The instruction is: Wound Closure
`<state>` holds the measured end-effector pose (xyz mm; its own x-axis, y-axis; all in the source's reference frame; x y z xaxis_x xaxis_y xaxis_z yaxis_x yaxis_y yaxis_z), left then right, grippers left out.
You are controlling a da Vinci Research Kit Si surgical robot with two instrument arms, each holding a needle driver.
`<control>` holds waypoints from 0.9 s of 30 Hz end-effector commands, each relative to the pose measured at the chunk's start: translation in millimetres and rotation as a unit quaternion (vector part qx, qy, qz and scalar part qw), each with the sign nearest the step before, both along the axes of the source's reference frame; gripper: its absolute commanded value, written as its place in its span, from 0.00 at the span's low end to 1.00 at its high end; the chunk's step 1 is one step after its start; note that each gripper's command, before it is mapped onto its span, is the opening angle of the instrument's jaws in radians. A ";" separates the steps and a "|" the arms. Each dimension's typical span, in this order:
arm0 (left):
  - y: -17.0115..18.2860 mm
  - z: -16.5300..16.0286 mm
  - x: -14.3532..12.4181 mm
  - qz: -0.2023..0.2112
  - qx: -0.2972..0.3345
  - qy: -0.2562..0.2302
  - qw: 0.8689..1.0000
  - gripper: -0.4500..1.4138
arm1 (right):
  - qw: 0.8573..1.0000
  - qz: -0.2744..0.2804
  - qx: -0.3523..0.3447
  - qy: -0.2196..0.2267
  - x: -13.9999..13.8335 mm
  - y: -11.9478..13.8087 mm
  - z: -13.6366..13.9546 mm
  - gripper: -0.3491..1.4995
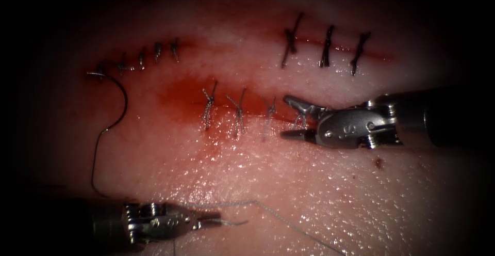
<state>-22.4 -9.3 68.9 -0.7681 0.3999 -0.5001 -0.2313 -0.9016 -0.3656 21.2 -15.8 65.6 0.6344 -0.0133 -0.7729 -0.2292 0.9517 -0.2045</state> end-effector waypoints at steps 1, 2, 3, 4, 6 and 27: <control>-0.8 0.5 -0.5 0.001 0.002 0.000 1.000 0.43 | 1.000 -0.001 0.001 0.001 0.7 -0.6 0.5 0.95; -0.4 1.0 -0.1 0.002 0.001 0.000 1.000 0.45 | 1.000 -0.002 0.002 -0.001 0.8 -0.7 0.4 0.95; -0.3 1.1 0.2 0.003 0.001 -0.001 1.000 0.45 | 1.000 -0.002 0.002 -0.001 0.8 -0.7 0.4 0.95; -0.2 1.1 0.7 0.004 0.001 -0.001 1.000 0.45 | 1.000 -0.003 0.003 -0.002 0.8 -0.7 0.4 0.95; -0.2 0.8 1.5 0.001 0.003 0.002 1.000 0.43 | 1.000 -0.001 0.005 -0.001 0.8 -0.7 0.4 0.95; -1.0 -1.4 11.1 0.070 0.061 0.044 0.995 0.62 | 1.000 -0.013 0.020 -0.011 0.9 -1.2 0.4 0.95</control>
<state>-10.7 -9.8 66.6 -0.8583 0.3395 -0.3848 -0.1331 -0.8716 -0.4719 21.5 -16.5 65.5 0.6525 -0.0014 -0.7578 -0.1993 0.9645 -0.1733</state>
